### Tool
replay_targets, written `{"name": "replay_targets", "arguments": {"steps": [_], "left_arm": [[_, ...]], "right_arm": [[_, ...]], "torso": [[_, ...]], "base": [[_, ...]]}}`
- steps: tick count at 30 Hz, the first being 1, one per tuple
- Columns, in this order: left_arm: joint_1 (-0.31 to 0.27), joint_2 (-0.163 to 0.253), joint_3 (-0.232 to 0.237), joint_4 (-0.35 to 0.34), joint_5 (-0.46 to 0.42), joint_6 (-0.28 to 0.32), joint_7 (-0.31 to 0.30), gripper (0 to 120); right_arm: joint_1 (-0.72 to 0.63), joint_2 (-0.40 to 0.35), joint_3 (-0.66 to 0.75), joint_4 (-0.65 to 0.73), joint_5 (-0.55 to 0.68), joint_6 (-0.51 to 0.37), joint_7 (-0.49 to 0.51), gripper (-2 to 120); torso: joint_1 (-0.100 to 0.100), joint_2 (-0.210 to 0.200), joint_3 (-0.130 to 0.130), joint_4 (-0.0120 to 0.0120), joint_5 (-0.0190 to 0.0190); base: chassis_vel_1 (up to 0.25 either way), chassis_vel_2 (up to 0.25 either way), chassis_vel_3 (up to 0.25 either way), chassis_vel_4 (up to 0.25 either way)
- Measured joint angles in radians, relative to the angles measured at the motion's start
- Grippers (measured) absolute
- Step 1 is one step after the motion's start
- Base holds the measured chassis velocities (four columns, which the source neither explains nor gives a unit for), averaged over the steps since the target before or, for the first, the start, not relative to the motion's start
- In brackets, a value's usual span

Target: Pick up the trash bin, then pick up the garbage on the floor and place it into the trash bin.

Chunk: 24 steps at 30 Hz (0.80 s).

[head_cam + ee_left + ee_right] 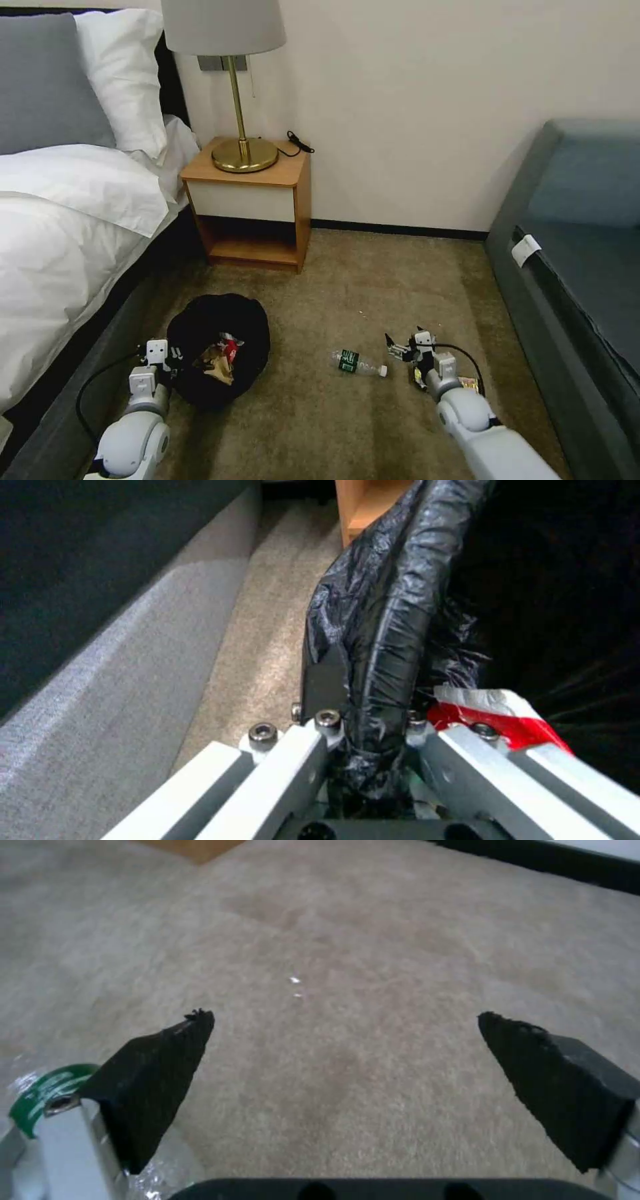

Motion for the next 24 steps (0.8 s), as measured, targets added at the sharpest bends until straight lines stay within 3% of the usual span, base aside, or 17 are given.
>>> {"name": "replay_targets", "arguments": {"steps": [6, 11, 24], "left_arm": [[0.001, -0.016, -0.009, -0.017, 0.016, 0.002, -0.005, 0], [0.015, -0.035, -0.016, -0.037, 0.034, 0.003, -0.009, 0], [0.047, -0.063, -0.012, -0.083, 0.075, 0.001, -0.006, 0]], "right_arm": [[0.052, -0.068, -0.051, 0.013, 0.035, -0.054, -0.074, 100], [0.093, -0.113, -0.094, 0.010, 0.036, -0.064, -0.194, 100], [0.149, -0.108, -0.137, -0.043, -0.024, -0.049, -0.449, 100]], "torso": [[0.000, 0.000, 0.000, 0.0000, 0.0000], [0.000, 0.000, 0.000, 0.0000, 0.0001], [0.000, 0.000, 0.000, 0.0000, 0.0000]], "base": [[0.000, 0.000, 0.000, 0.000], [0.000, 0.000, 0.000, 0.000], [0.000, 0.000, 0.000, 0.000]]}}
